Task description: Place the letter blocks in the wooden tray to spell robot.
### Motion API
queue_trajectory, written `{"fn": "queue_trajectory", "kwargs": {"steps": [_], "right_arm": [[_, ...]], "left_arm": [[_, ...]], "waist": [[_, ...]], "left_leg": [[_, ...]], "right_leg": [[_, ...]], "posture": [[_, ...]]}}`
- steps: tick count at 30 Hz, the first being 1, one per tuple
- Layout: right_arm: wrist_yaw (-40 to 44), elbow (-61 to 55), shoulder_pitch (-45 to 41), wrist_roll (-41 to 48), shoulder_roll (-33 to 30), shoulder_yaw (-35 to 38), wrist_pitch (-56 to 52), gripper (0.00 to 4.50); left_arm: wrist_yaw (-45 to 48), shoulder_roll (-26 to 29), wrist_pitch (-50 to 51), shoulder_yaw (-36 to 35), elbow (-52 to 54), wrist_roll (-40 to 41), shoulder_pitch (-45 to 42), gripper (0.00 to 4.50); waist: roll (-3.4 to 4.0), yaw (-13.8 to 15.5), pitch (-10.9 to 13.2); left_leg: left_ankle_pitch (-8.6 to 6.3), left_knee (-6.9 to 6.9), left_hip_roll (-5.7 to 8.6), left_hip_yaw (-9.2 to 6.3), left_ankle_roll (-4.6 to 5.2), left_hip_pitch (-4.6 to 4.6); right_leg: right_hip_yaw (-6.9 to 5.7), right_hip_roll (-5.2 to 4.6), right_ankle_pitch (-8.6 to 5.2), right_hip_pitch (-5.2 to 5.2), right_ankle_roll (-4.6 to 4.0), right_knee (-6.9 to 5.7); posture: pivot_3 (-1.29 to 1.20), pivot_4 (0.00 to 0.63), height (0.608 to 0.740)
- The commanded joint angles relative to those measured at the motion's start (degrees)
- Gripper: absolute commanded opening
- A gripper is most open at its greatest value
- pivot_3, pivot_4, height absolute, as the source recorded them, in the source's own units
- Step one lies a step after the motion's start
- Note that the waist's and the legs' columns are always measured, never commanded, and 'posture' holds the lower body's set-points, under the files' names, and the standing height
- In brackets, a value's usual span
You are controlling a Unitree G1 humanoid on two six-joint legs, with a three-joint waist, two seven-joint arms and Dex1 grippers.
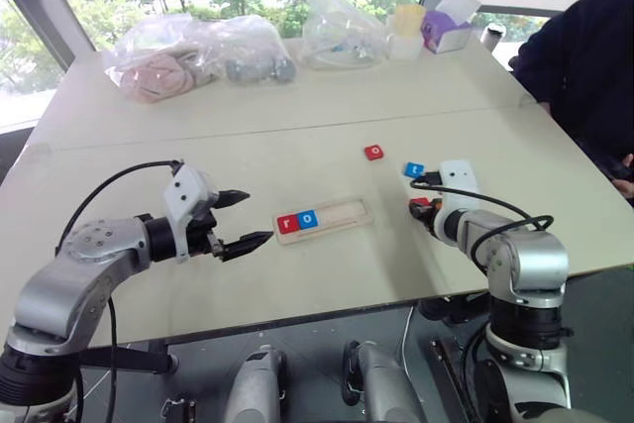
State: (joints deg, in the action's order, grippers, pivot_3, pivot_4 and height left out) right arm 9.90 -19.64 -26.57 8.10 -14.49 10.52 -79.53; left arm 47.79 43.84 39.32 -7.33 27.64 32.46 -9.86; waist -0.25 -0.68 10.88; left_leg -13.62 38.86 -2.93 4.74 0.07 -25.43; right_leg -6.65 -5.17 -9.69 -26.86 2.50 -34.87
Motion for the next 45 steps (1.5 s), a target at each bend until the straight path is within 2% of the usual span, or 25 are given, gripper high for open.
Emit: {"fn": "queue_trajectory", "kwargs": {"steps": [1,3,5,6,9,13,16,19,23,28,34,45], "right_arm": [[0.01,-1.76,-0.78,1.15,0.84,-0.69,-0.57,1.17],[-0.01,-1.71,-0.52,1.11,0.76,-1.29,-0.25,1.17],[0.11,-1.65,-0.46,1.05,0.42,-1.78,0.11,2.23],[0.84,-1.71,-0.61,1.4,-0.4,-2.19,-0.06,2.53],[8.12,-2.97,-0.82,3.91,-9.27,-6.09,2.67,3.99],[21.53,-2.08,-0.35,7.98,-22.01,-10.23,11.42,3.99],[33.57,4.31,0.68,6.02,-31.93,-12.25,28.75,3.99],[45.03,13.07,1.86,6.05,-35.7,-12.8,47.78,3.99],[54.11,26.39,-0.08,3.84,-35.85,-15.36,63.44,3.99],[59.83,40.2,-6.21,0.59,-34.13,-18.44,72.66,3.99],[62.93,53.48,-12.73,-3.31,-31.26,-20.81,79.36,3.99],[65.62,61.02,-15.1,-6.51,-29.69,-21.58,83.82,3.99]], "left_arm": [[-0.03,0.7,-1.03,0.13,1.24,-0.38,-0.63,4.5],[-0.27,0.55,-0.89,0.16,1.45,-0.32,-0.45,4.5],[-0.41,0.49,-0.75,0.03,1.5,-0.15,-0.34,4.5],[-0.44,0.58,-0.75,-0.02,1.63,-0.14,-0.07,4.5],[-0.73,0.62,-0.47,-0.3,1.91,0.06,0.58,4.5],[-0.72,0.5,-0.32,-0.51,1.64,0.46,0.6,4.5],[-0.59,0.29,-0.32,-0.25,1.37,0.69,0.42,4.5],[-0.5,0.07,-0.7,0.12,0.4,0.39,-0.05,4.5],[-0.2,-0.01,-1.19,0.59,-0.82,-0.03,-0.56,4.5],[0.03,0.46,-1.5,0.65,-1.52,-0.12,-0.63,4.5],[-0.37,0.74,-1.18,0.45,-0.58,-0.03,-0.09,4.5],[-1.02,1.18,-1.05,0.08,0.42,0.12,0.67,4.5]], "waist": [[0.0,-0.07,0.0],[0.0,-0.13,0.0],[0.0,-0.15,0.0],[0.0,-0.13,0.0],[0.1,-0.02,0.09],[0.25,0.03,0.19],[0.22,0.02,0.23],[0.09,0.12,0.26],[0.05,0.14,0.27],[0.05,-0.11,0.29],[0.05,0.15,0.29],[0.05,0.25,0.28]], "left_leg": [[0.0,0.0,0.0,0.0,0.0,0.0],[0.0,-0.01,0.0,-0.01,0.0,0.01],[0.0,-0.03,-0.01,-0.01,-0.01,0.0],[-0.01,-0.03,-0.01,-0.01,-0.01,0.0],[-0.01,-0.04,-0.01,-0.01,-0.01,-0.01],[-0.01,-0.19,0.03,0.01,-0.01,-0.09],[-0.02,-0.33,0.09,0.08,0.01,-0.07],[0.08,-0.61,0.34,0.13,0.18,0.02],[0.1,-0.7,0.26,0.14,0.21,0.04],[0.16,-0.67,0.22,0.18,0.15,0.1],[0.21,-0.62,0.2,0.17,0.07,0.14],[0.26,-0.62,0.21,0.18,-0.01,0.26]], "right_leg": [[0.0,0.0,0.0,0.0,0.0,0.0],[0.0,0.0,0.0,-0.01,0.0,0.0],[0.0,0.0,0.0,-0.01,0.0,0.01],[0.0,0.0,0.0,-0.01,0.0,0.02],[0.0,-0.03,0.0,-0.01,0.0,0.07],[-0.04,-0.08,0.0,0.12,0.01,0.65],[-0.07,-0.11,0.0,0.15,0.03,0.84],[-0.06,-0.17,0.0,0.15,0.07,0.85],[-0.07,0.09,-0.01,0.15,0.09,0.8],[-0.05,0.13,0.01,0.13,0.06,0.7],[-0.05,0.14,0.04,0.2,0.01,0.68],[-0.05,0.14,0.08,0.31,0.0,0.62]], "posture": [[0.0,0.15,0.725],[0.0,0.15,0.725],[0.0,0.15,0.725],[0.0,0.15,0.725],[0.0,0.15,0.725],[0.0,0.15,0.725],[0.0,0.15,0.725],[0.0,0.15,0.725],[0.0,0.15,0.725],[0.0,0.15,0.725],[0.0,0.15,0.725],[0.0,0.15,0.725]]}}
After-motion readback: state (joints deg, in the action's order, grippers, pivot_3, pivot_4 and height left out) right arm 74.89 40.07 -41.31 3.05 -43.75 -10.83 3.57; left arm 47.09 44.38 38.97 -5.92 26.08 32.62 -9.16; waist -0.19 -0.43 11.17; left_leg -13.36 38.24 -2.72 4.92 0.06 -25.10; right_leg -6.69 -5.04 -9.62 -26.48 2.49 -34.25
